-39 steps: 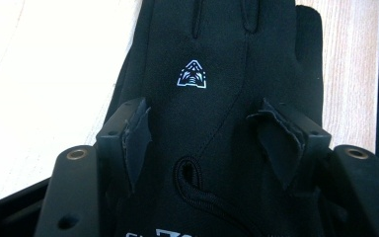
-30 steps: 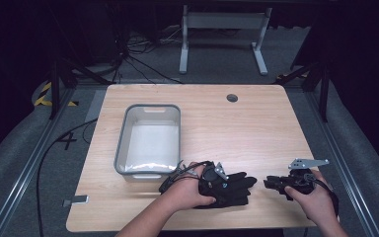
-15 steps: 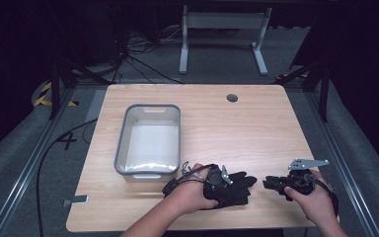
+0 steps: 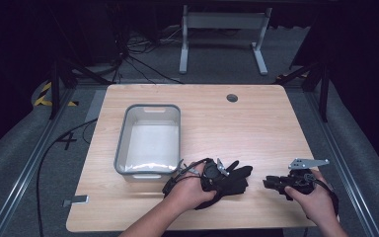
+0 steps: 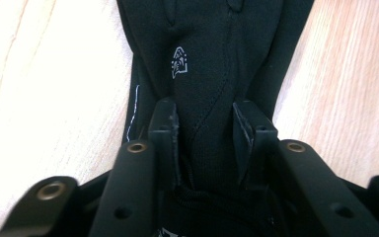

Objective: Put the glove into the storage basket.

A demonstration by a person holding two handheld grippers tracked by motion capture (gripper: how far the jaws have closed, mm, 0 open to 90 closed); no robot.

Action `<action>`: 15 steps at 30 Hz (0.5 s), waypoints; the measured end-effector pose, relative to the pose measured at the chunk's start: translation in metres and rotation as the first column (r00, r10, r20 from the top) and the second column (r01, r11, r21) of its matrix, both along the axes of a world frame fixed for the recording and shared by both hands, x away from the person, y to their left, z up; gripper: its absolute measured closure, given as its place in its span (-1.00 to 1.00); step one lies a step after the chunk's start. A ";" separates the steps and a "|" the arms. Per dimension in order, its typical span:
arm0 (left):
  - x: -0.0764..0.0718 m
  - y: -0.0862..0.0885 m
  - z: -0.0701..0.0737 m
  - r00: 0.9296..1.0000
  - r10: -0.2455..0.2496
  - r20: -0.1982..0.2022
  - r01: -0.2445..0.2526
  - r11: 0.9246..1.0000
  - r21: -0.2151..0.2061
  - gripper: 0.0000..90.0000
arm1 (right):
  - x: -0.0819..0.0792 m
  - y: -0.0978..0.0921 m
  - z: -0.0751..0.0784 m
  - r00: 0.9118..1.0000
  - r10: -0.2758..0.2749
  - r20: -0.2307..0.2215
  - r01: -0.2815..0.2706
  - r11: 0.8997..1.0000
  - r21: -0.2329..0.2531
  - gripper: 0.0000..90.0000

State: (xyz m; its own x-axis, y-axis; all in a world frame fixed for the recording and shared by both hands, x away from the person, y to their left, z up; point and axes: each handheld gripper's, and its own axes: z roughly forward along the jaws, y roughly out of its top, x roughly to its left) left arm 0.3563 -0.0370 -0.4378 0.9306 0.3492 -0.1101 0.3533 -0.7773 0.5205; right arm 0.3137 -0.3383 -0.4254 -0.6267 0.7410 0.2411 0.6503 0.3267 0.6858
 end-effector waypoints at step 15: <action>0.002 0.008 0.048 0.998 0.002 -0.062 -0.008 0.994 -0.108 0.49 | 0.000 -0.004 0.002 1.000 -0.012 0.001 0.012 1.000 0.016 0.57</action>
State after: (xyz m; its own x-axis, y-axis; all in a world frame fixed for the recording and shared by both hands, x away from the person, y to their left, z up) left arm 0.3584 -0.0293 -0.3897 0.9190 0.3368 -0.2049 0.3913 -0.7160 0.5781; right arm 0.3141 -0.3423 -0.4236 -0.6179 0.7446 0.2524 0.6536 0.3080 0.6914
